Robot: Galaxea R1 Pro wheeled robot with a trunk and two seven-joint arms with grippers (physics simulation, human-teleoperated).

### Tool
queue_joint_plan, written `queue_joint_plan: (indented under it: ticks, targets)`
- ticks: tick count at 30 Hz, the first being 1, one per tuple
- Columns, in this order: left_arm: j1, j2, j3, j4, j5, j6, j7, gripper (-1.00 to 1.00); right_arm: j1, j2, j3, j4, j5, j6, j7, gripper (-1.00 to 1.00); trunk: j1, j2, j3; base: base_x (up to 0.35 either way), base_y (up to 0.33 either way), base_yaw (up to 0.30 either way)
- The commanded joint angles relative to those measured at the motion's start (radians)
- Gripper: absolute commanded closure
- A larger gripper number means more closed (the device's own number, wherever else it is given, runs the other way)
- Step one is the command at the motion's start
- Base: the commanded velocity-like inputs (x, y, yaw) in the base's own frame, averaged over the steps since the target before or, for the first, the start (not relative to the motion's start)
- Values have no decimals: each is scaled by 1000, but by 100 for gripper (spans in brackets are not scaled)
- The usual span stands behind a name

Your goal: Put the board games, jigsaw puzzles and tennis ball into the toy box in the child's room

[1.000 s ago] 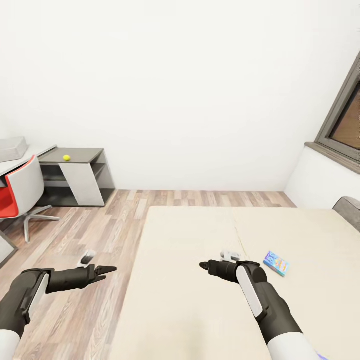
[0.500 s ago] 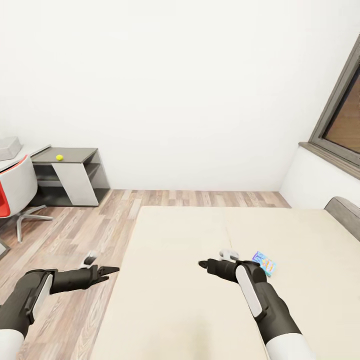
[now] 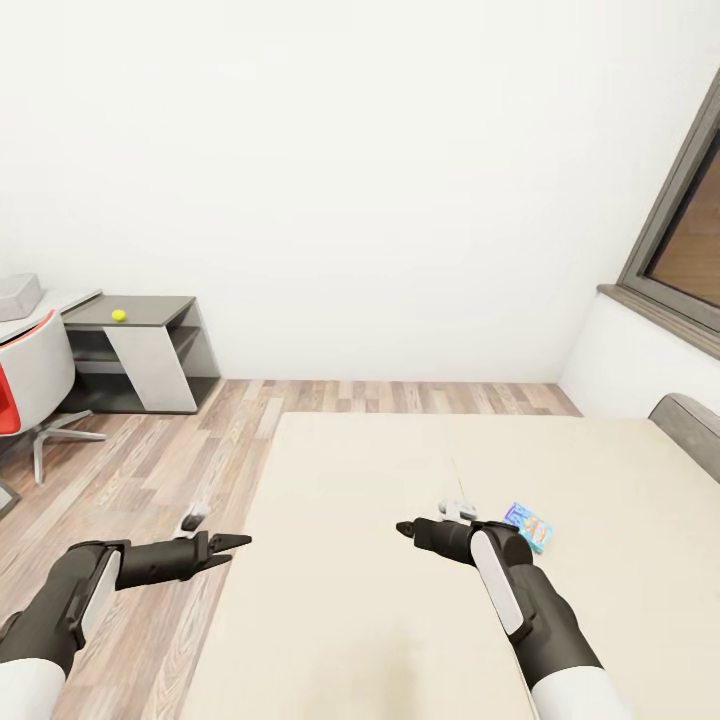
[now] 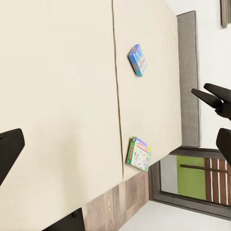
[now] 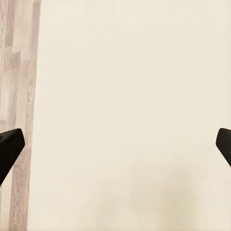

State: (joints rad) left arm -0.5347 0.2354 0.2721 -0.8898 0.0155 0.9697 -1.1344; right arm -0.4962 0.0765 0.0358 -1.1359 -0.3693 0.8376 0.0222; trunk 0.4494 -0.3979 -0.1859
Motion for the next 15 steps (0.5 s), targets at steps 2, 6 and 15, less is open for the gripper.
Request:
queue_joint_plan:
  ticks: [2, 6, 15]
  targets:
    - [-1, 0, 1, 0, 1, 9, -2, -100, -1, 1, -1, -1, 3, 5, 2, -100, 1, -2, -2, 0, 0, 0]
    - [-1, -1, 2, 0, 1, 9, -2, -100, -1, 1, -1, -1, 2, 5, 2, -100, 1, -2, -2, 0, -85, 0]
    - [-1, -1, 4, -1, 1, 9, -2, -100, -1, -1, -3, 0, -7, -1, 4, -100, 1, -2, -2, 0, -78, 0]
